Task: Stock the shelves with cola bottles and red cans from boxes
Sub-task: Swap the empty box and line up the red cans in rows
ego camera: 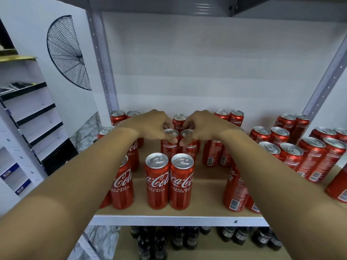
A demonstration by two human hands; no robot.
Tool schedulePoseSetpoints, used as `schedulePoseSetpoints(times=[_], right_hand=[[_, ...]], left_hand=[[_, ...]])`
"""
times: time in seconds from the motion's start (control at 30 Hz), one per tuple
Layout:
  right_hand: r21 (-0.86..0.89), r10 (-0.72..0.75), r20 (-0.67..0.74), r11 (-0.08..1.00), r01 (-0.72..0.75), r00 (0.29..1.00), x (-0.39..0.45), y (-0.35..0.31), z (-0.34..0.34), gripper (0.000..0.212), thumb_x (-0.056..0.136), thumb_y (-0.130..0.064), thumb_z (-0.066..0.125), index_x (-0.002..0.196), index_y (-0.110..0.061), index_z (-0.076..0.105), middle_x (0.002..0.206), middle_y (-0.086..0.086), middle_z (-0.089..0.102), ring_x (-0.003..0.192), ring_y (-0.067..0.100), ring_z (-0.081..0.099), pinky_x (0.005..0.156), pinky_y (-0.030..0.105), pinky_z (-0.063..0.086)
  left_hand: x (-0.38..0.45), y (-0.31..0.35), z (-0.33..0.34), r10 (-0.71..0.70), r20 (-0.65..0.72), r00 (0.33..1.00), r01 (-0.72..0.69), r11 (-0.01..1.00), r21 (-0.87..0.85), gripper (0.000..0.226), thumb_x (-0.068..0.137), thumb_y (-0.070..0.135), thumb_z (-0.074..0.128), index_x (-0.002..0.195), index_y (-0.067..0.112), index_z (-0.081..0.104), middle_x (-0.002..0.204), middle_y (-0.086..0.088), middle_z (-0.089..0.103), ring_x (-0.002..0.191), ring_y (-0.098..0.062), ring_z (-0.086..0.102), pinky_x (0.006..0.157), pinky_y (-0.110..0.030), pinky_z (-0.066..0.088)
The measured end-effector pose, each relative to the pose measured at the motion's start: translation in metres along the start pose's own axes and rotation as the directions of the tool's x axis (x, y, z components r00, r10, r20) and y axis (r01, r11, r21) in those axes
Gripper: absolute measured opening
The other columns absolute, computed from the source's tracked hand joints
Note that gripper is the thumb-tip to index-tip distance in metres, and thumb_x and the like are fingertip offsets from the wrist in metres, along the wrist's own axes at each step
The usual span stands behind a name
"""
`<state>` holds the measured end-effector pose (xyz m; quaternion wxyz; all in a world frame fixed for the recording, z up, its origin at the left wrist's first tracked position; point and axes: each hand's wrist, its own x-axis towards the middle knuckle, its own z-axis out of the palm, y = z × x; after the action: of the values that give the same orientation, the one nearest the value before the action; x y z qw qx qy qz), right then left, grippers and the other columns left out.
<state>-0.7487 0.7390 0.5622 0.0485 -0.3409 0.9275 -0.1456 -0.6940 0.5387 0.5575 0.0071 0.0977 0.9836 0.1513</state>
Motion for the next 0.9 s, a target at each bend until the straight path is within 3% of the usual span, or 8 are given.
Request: schedulePoseSetpoints(times=[0.13, 0.27, 0.43, 0.53, 0.63, 0.73, 0.8, 0.9], right_hand=[[-0.063, 0.067, 0.028, 0.996, -0.065, 0.997, -0.003, 0.000, -0.004, 0.071, 0.064, -0.056, 0.089, 0.112, -0.008, 0.067, 0.104, 0.005, 0.070, 0.088, 0.023, 0.071, 0.081, 0.041, 0.060], [-0.026, 0.086, 0.076, 0.996, -0.084, 0.993, -0.002, 0.000, -0.006, 0.058, 0.068, -0.044, 0.092, 0.106, -0.007, 0.069, 0.097, 0.008, 0.073, 0.069, 0.021, 0.076, 0.075, 0.041, 0.064], [-0.012, 0.022, 0.078, 1.000, -0.021, 0.997, -0.002, 0.002, -0.009, 0.061, 0.068, -0.032, 0.093, 0.124, -0.021, 0.070, 0.121, 0.001, 0.070, 0.108, 0.022, 0.066, 0.089, 0.035, 0.053], [0.006, 0.028, 0.076, 1.000, -0.029, 0.997, -0.003, 0.004, -0.010, 0.080, 0.068, -0.042, 0.091, 0.138, -0.019, 0.060, 0.134, 0.001, 0.064, 0.123, 0.023, 0.059, 0.099, 0.035, 0.047], [0.033, 0.077, 0.061, 0.996, -0.080, 0.995, -0.007, 0.003, -0.009, 0.071, 0.070, -0.057, 0.086, 0.121, -0.010, 0.069, 0.118, 0.005, 0.072, 0.101, 0.022, 0.073, 0.093, 0.037, 0.057], [0.107, 0.111, 0.086, 0.987, -0.120, 0.990, -0.006, 0.004, -0.004, 0.053, 0.071, -0.049, 0.088, 0.102, -0.009, 0.072, 0.098, 0.005, 0.074, 0.070, 0.018, 0.076, 0.079, 0.038, 0.064], [0.108, 0.089, 0.083, 0.989, -0.098, 0.993, -0.004, 0.005, -0.004, 0.047, 0.074, -0.043, 0.088, 0.106, -0.012, 0.072, 0.100, 0.003, 0.074, 0.070, 0.016, 0.076, 0.077, 0.036, 0.063], [0.080, 0.032, 0.096, 0.996, -0.040, 0.995, -0.006, 0.006, -0.006, 0.044, 0.082, -0.034, 0.083, 0.121, -0.018, 0.071, 0.117, 0.002, 0.073, 0.093, 0.017, 0.074, 0.084, 0.031, 0.057]], left_hand=[[-0.004, 0.006, -0.005, -0.096, -0.055, 0.994, 0.096, 0.995, 0.000, 0.073, 0.074, 0.074, 0.075, 0.106, 0.008, 0.075, 0.096, -0.003, 0.078, 0.091, -0.020, 0.073, 0.088, -0.041, 0.058], [-0.003, 0.008, -0.007, -0.128, -0.033, 0.991, 0.129, 0.991, 0.031, 0.058, 0.075, 0.063, 0.081, 0.083, 0.006, 0.076, 0.068, -0.003, 0.075, 0.073, -0.017, 0.073, 0.081, -0.043, 0.059], [-0.007, 0.006, -0.013, -0.089, 0.022, 0.996, 0.088, 0.996, 0.021, 0.032, 0.083, 0.046, 0.081, 0.105, 0.023, 0.078, 0.099, 0.010, 0.077, 0.099, -0.011, 0.069, 0.088, -0.033, 0.056], [-0.009, 0.000, -0.013, -0.129, 0.036, 0.991, 0.132, 0.987, -0.088, 0.051, 0.079, 0.058, 0.081, 0.117, 0.024, 0.074, 0.109, 0.013, 0.075, 0.098, -0.008, 0.071, 0.093, -0.032, 0.055], [-0.008, 0.002, -0.009, -0.179, -0.002, 0.984, 0.177, 0.978, -0.111, 0.062, 0.072, 0.072, 0.078, 0.104, 0.019, 0.074, 0.092, 0.005, 0.078, 0.075, -0.007, 0.076, 0.084, -0.032, 0.058], [-0.006, 0.004, -0.004, -0.193, -0.009, 0.981, 0.192, 0.980, -0.055, 0.057, 0.074, 0.067, 0.080, 0.093, 0.014, 0.075, 0.079, 0.002, 0.078, 0.070, -0.008, 0.076, 0.067, -0.026, 0.050], [-0.005, 0.002, -0.005, -0.165, -0.002, 0.986, 0.165, 0.986, -0.018, 0.050, 0.076, 0.062, 0.081, 0.094, 0.015, 0.077, 0.082, 0.001, 0.079, 0.080, -0.013, 0.075, 0.067, -0.028, 0.049], [-0.007, -0.001, -0.009, -0.125, 0.049, 0.991, 0.127, 0.991, -0.040, 0.045, 0.081, 0.053, 0.081, 0.114, 0.023, 0.076, 0.110, 0.008, 0.077, 0.103, -0.013, 0.069, 0.090, -0.031, 0.053]])
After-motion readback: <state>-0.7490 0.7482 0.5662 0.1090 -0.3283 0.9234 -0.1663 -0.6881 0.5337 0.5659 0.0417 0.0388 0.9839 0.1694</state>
